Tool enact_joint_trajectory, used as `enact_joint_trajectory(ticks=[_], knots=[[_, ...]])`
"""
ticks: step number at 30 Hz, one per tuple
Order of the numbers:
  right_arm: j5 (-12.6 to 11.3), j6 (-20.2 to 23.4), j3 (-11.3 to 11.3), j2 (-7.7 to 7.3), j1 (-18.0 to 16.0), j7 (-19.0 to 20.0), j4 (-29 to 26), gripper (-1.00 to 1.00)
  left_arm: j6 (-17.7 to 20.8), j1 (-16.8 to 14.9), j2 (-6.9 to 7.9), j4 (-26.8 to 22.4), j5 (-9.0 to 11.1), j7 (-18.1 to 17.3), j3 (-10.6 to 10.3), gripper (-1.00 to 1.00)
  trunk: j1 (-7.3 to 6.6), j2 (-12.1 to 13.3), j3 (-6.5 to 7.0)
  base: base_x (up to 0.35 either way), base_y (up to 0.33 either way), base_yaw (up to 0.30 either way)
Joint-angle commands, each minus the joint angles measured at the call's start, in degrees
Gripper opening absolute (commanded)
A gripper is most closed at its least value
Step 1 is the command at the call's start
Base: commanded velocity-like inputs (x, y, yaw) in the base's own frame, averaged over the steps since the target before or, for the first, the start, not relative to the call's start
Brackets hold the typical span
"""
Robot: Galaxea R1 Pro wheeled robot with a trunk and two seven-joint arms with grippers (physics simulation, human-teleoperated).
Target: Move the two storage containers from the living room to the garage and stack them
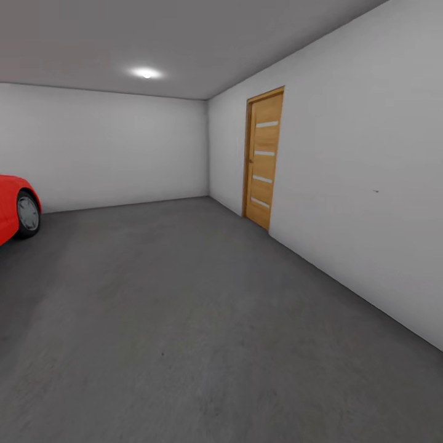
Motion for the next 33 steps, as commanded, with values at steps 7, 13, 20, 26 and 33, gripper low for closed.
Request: enact_joint_trajectory(ticks=[7, 13, 20, 26, 33], knots=[[-0.55, -0.21, 0.47, 0.0, -0.02, 0.03, 0.02, 1.0, -0.13, -0.02, -0.01, -0.02, 0.11, 0.01, 0.05, 1.0, 0.03, -0.02, -0.05, 0.324, 0.0, 0.0], [-0.57, -0.18, 0.47, 0.0, -0.02, 0.03, 0.02, 1.0, -0.15, 0.01, -0.01, -0.02, 0.11, 0.01, 0.05, 1.0, 0.03, -0.02, -0.05, 0.323, 0.0, 0.0], [-0.6, -0.17, 0.47, 0.0, -0.02, 0.03, 0.02, 1.0, -0.46, 0.0, -0.01, -0.02, 0.11, 0.01, 0.12, 1.0, 0.03, -0.02, -0.05, 0.324, 0.0, 0.0], [-0.57, -0.17, 0.47, 0.0, -0.02, 0.03, 0.02, 1.0, -0.48, -0.03, -0.01, -0.02, 0.11, 0.01, 0.13, 1.0, 0.03, -0.02, -0.05, 0.324, 0.0, 0.0], [-0.58, -0.22, 0.47, 0.0, -0.02, 0.02, 0.02, 1.0, -0.48, 0.01, -0.01, -0.02, 0.11, 0.01, 0.13, 1.0, 0.03, -0.02, -0.05, 0.323, 0.0, 0.0]])
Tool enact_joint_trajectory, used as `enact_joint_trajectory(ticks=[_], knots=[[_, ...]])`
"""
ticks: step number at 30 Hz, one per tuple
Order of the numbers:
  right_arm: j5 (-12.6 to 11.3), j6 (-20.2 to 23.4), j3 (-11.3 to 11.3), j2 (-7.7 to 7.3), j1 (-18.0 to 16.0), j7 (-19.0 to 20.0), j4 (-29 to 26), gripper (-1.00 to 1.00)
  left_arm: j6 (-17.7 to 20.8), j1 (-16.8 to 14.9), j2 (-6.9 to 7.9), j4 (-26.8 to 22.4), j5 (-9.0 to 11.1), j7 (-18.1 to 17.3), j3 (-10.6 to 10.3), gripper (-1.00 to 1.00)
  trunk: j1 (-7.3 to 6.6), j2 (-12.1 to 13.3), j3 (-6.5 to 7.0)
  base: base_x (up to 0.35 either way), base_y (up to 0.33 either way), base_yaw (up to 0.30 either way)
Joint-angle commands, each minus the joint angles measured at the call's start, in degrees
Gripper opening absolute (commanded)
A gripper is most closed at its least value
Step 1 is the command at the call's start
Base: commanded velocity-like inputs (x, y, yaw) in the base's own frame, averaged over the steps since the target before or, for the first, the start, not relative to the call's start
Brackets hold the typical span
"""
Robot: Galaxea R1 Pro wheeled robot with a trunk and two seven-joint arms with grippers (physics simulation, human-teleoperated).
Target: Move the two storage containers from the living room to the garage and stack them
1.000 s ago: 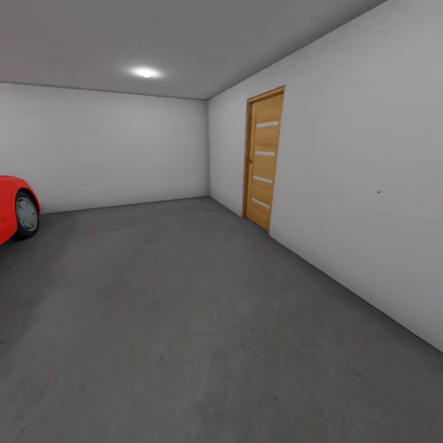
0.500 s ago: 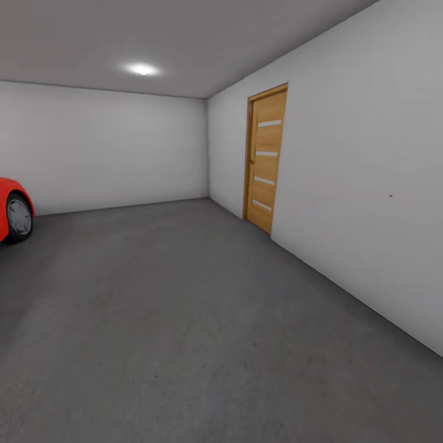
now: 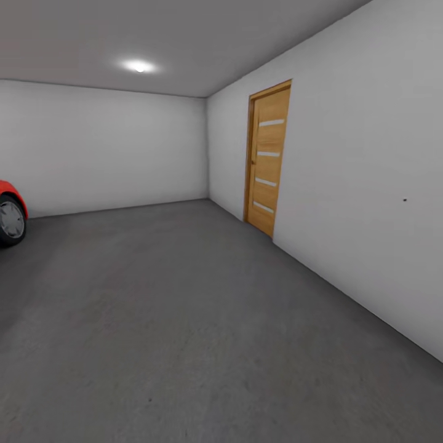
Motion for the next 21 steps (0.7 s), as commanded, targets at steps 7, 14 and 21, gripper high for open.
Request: enact_joint_trajectory(ticks=[7, 14, 21], knots=[[-0.64, -0.19, 0.47, 0.0, -0.01, 0.04, 0.02, 1.0, -0.13, -0.02, -0.01, -0.02, 0.11, 0.02, 0.05, 1.0, 0.03, -0.02, -0.05, 0.324, 0.0, 0.0], [-0.64, -0.2, 0.47, 0.0, -0.01, 0.04, 0.02, 1.0, -0.13, -0.01, -0.01, -0.02, 0.11, 0.01, 0.05, 1.0, 0.03, -0.02, -0.05, 0.324, 0.0, 0.0], [-0.62, -0.21, 0.47, 0.0, -0.01, 0.02, 0.02, 1.0, -0.13, -0.01, -0.01, -0.02, 0.11, 0.01, 0.05, 1.0, 0.03, -0.02, -0.05, 0.323, 0.0, 0.0]])
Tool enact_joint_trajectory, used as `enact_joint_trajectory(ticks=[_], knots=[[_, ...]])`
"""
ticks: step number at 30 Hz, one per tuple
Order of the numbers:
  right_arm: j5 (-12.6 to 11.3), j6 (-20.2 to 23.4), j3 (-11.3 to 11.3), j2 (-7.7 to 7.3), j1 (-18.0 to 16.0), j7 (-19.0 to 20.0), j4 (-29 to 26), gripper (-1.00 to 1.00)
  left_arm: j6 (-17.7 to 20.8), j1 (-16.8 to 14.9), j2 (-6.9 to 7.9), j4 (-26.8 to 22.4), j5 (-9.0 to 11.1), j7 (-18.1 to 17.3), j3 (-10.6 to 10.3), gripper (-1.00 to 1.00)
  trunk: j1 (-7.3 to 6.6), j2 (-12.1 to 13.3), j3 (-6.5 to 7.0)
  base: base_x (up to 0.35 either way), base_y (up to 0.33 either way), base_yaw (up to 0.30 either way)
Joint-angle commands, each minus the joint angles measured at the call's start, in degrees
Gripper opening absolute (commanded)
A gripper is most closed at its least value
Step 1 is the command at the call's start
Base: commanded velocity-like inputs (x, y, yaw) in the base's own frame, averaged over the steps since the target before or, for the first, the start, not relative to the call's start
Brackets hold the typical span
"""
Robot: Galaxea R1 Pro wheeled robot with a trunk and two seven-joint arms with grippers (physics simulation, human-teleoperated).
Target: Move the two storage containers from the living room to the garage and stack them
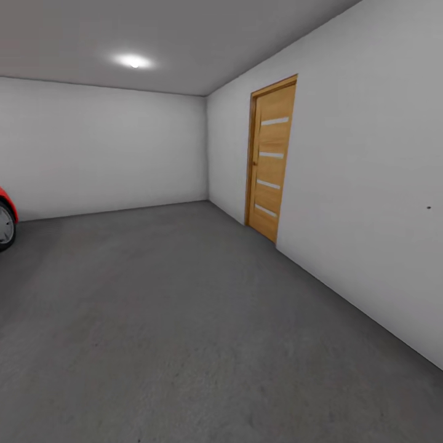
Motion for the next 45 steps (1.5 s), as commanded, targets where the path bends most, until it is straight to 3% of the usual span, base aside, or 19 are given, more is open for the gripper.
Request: enact_joint_trajectory(ticks=[1, 45], knots=[[-0.61, -0.18, 0.47, 0.0, -0.02, 0.03, 0.03, 1.0, -0.13, 0.0, -0.01, -0.02, 0.11, 0.01, 0.05, 1.0, 0.03, -0.02, -0.05, 0.323, 0.0, 0.0], [-0.62, -0.19, 0.47, 0.0, -0.02, 0.04, 0.03, 1.0, -0.2, 0.01, 0.17, -0.02, 0.2, 0.03, 0.05, 1.0, 0.03, -0.02, -0.05, 0.323, 0.0, 0.0]])
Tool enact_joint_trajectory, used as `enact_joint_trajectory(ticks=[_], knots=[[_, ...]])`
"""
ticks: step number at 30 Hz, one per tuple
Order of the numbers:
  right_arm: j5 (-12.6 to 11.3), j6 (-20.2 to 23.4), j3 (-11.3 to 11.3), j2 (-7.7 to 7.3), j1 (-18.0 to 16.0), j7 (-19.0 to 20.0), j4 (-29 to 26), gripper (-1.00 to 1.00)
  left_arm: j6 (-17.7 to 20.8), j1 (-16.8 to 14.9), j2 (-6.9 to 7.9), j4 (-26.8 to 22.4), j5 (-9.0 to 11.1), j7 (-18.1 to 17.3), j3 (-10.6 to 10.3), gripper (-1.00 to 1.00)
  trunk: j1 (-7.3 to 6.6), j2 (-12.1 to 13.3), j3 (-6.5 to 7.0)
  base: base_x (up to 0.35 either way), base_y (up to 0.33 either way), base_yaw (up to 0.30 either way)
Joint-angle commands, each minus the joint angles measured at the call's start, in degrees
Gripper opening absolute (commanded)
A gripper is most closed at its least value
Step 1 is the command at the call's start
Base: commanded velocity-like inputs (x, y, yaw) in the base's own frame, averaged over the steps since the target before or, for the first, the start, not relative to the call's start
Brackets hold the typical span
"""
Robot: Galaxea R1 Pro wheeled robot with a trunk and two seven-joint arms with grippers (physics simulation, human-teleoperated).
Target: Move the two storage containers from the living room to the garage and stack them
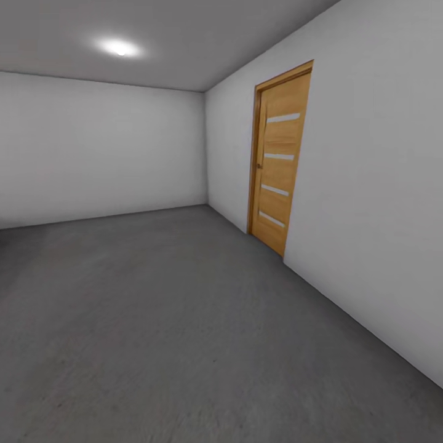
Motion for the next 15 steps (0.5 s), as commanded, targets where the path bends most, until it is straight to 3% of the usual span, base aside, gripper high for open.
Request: enact_joint_trajectory(ticks=[1, 9, 15], knots=[[-0.6, -0.19, 0.47, 0.0, -0.02, 0.02, 0.03, 1.0, -0.13, 0.0, 0.0, -0.02, 0.12, 0.02, 0.05, 1.0, 0.03, -0.02, -0.04, 0.323, 0.0, 0.0], [-0.55, -0.25, 0.47, 0.02, -0.02, 0.02, 0.03, 1.0, -0.43, 0.0, 0.0, -0.02, 0.12, 0.05, 0.05, 1.0, 0.03, -0.02, -0.04, 0.323, 0.0, -0.008], [-0.52, -0.25, 0.47, 0.07, -0.02, 0.02, 0.03, 1.0, -0.49, 0.0, 0.0, -0.02, 0.12, 0.05, 0.05, 1.0, 0.03, -0.02, -0.04, 0.323, 0.0, -0.19]])
